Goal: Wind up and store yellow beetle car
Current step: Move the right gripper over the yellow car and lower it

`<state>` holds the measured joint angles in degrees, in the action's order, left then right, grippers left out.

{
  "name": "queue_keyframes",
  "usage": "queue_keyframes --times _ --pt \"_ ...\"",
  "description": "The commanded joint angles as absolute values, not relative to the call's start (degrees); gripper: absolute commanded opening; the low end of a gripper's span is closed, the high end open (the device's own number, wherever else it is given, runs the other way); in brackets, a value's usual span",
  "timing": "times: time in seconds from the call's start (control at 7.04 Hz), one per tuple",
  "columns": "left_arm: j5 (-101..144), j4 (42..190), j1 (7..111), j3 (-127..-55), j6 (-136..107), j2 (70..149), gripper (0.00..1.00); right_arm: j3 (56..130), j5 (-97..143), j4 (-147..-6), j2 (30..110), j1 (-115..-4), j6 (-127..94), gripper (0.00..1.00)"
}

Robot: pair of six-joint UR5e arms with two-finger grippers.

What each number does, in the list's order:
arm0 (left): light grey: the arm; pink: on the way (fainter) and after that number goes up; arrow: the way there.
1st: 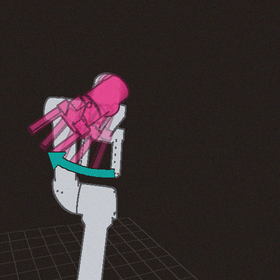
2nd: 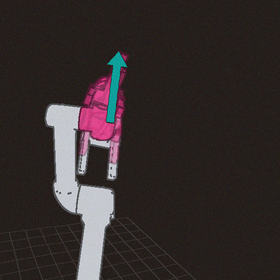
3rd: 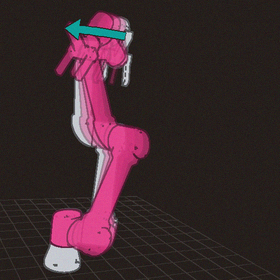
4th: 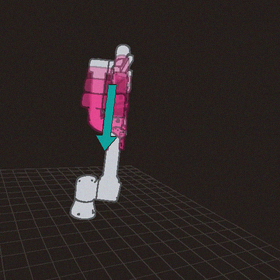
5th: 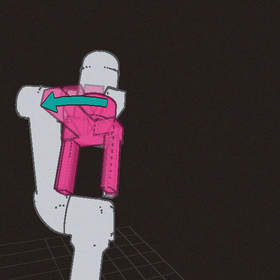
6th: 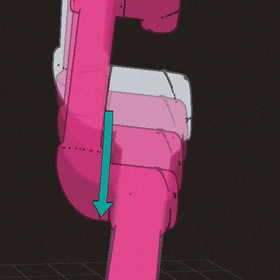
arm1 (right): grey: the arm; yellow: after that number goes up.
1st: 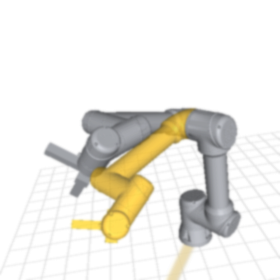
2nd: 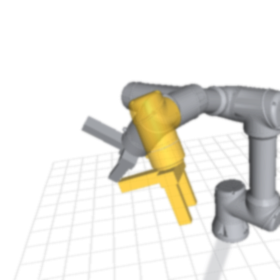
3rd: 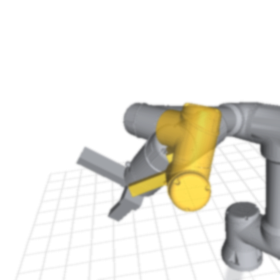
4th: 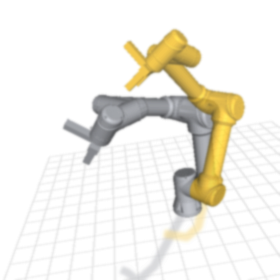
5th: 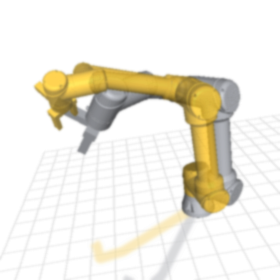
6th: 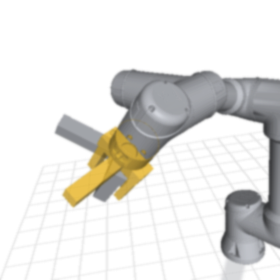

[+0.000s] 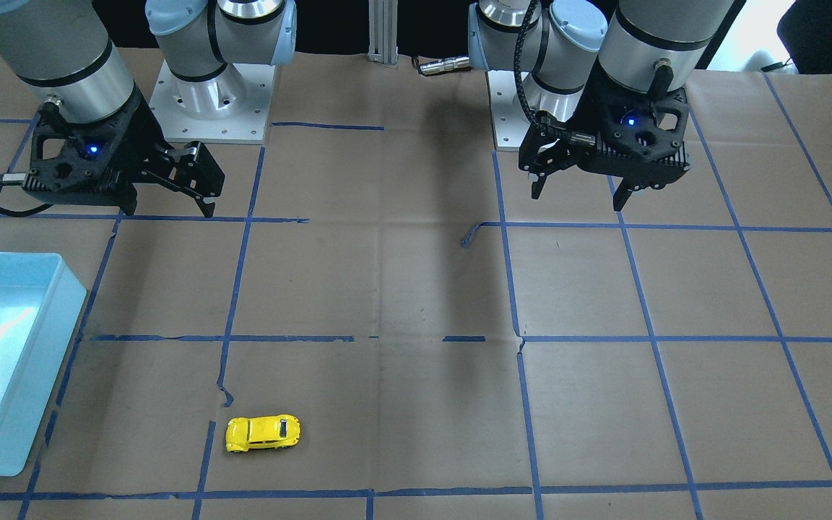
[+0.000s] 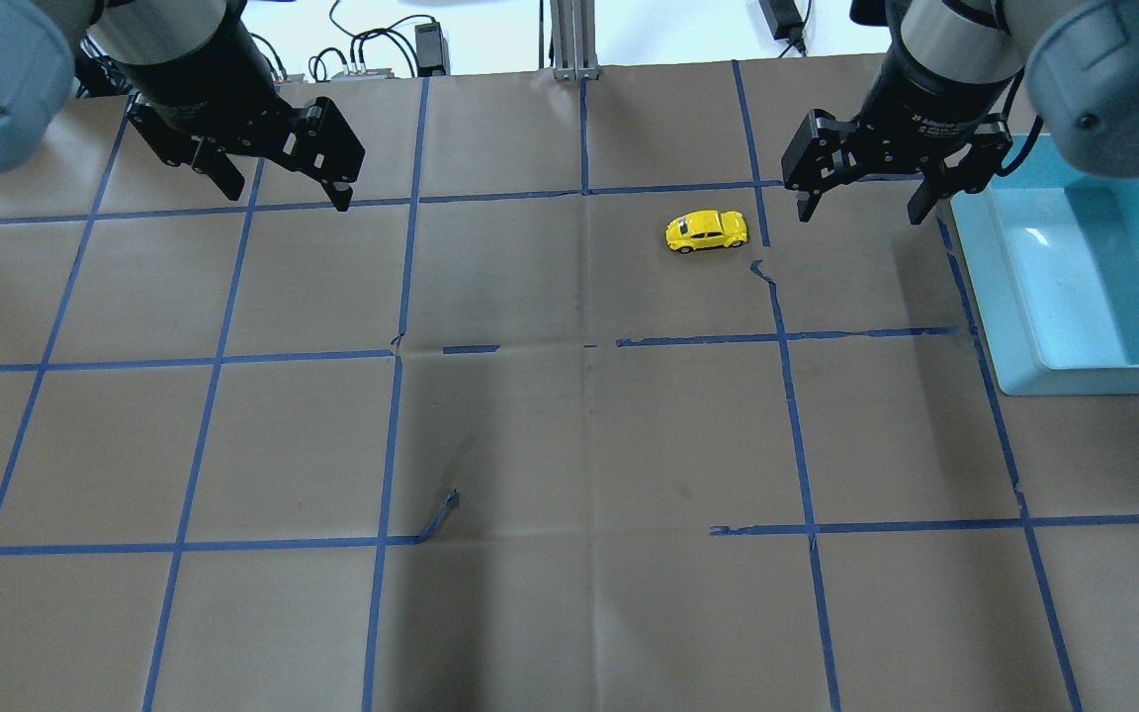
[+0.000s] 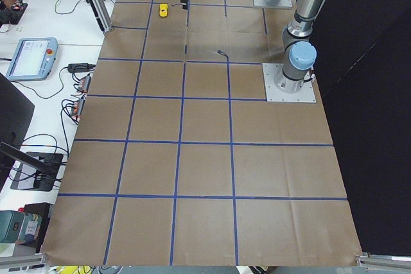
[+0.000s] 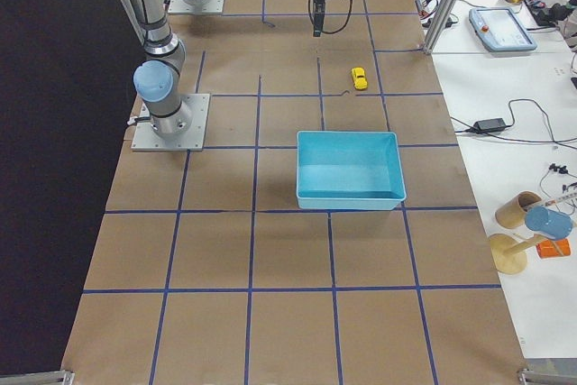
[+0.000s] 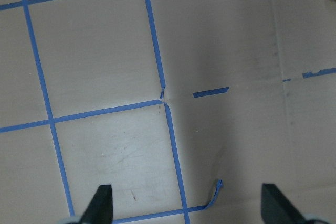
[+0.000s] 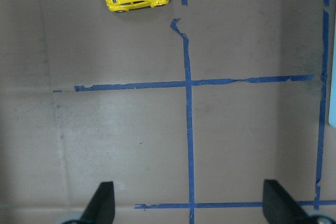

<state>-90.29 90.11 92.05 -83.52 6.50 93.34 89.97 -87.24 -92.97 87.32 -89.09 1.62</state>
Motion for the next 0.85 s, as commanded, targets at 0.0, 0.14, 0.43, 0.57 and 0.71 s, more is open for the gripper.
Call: queue_keyframes --times 0.0,0.14,0.43,0.57,0.71 --pt "-90.3 87.4 92.2 -84.2 3.2 93.8 0.98 90.2 -85.8 -92.8 87.4 -89.2 22.7 1.0" --pt "-90.4 87.5 92.3 -84.5 3.3 93.3 0.98 90.3 -84.6 -92.2 87.1 -89.2 38.7 1.0" --pt "-90.5 87.5 92.4 -84.6 3.3 93.2 0.98 90.4 -85.2 -91.6 85.7 -89.2 54.8 1.0" --pt "-90.7 87.7 92.3 -84.8 3.9 92.7 0.98 90.2 -85.4 -91.6 85.6 -89.2 60.3 1.0" --pt "-90.6 87.5 92.4 -84.7 4.0 93.0 0.98 89.1 -85.5 -92.5 83.2 -89.2 64.1 1.0"
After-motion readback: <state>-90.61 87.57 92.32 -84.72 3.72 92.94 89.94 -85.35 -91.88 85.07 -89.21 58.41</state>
